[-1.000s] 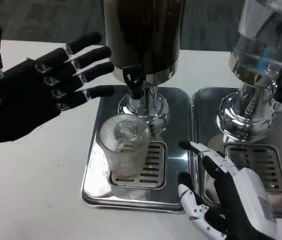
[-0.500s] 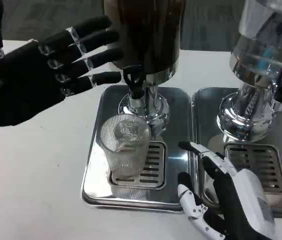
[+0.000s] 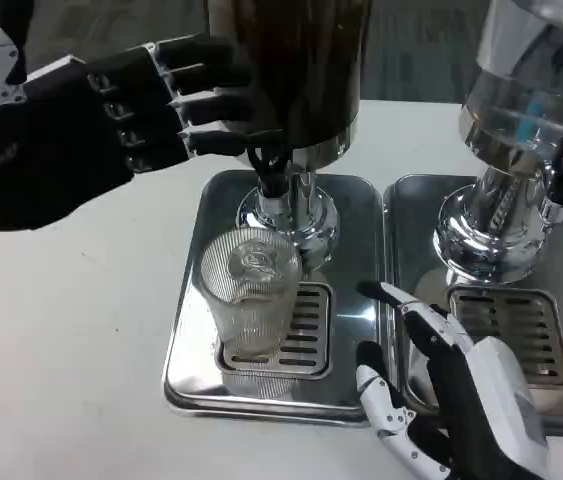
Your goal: Grasp the cup under the faucet to collect the drink, then remove the cup.
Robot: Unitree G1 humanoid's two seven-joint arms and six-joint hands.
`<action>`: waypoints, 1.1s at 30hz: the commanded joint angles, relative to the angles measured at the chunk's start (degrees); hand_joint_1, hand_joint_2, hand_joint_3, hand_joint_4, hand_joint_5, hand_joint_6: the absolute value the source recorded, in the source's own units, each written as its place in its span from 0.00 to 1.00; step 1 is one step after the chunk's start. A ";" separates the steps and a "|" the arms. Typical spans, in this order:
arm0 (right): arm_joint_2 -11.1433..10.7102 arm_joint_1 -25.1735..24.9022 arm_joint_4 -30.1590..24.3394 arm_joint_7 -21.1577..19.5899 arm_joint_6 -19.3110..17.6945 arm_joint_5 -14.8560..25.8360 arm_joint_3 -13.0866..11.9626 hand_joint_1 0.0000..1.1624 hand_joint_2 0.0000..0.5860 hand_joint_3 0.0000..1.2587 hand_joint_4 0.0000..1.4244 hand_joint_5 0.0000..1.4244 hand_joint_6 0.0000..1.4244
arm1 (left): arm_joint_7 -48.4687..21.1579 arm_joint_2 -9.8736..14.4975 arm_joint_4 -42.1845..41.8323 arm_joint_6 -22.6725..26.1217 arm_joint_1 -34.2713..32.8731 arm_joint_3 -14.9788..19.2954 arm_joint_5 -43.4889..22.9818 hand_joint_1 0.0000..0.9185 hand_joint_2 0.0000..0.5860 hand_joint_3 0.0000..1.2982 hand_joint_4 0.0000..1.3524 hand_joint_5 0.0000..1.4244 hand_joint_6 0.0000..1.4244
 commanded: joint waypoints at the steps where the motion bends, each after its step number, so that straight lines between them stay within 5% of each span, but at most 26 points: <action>1: 0.19 0.24 0.13 -0.12 -0.11 0.49 -0.20 0.33 0.82 0.19 0.13 0.11 0.04 | 0.97 -1.01 0.32 -2.60 -1.24 -0.07 2.27 0.00 0.21 0.21 0.11 0.11 0.15; 33: 0.65 1.41 0.28 -0.04 0.06 1.91 -0.21 0.32 0.82 0.20 0.14 0.12 0.04 | 4.23 -8.36 1.70 -9.75 -1.00 -1.42 6.55 0.00 0.20 0.21 0.11 0.12 0.16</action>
